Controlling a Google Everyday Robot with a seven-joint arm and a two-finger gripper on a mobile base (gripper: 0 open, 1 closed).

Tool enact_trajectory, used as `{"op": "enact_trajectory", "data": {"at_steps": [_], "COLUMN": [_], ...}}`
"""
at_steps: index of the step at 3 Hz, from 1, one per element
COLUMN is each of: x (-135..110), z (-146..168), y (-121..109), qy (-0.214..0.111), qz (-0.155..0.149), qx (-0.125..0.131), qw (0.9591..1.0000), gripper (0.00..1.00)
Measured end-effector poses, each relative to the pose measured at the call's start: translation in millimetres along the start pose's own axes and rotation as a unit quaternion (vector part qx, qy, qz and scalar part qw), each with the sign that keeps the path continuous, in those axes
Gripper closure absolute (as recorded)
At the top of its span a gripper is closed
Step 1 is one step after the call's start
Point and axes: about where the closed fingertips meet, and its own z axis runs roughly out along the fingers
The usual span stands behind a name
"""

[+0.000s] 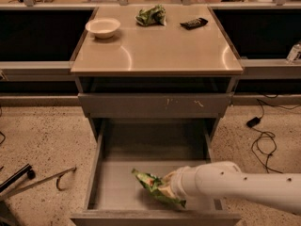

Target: Place green rice chip bag into middle drawer

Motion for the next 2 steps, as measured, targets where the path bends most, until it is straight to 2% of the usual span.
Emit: {"op": "enact_trajectory", "data": {"at_steps": [1, 2], "x": [49.7, 49.6], "z": [59.9, 59.9], "y": [29.3, 29.1], "qy": [0.009, 0.009], "qz": [0.03, 0.029], "qx": [-0.033, -0.032], "qw": [0.999, 0.999], "gripper": [1.0, 1.0]}}
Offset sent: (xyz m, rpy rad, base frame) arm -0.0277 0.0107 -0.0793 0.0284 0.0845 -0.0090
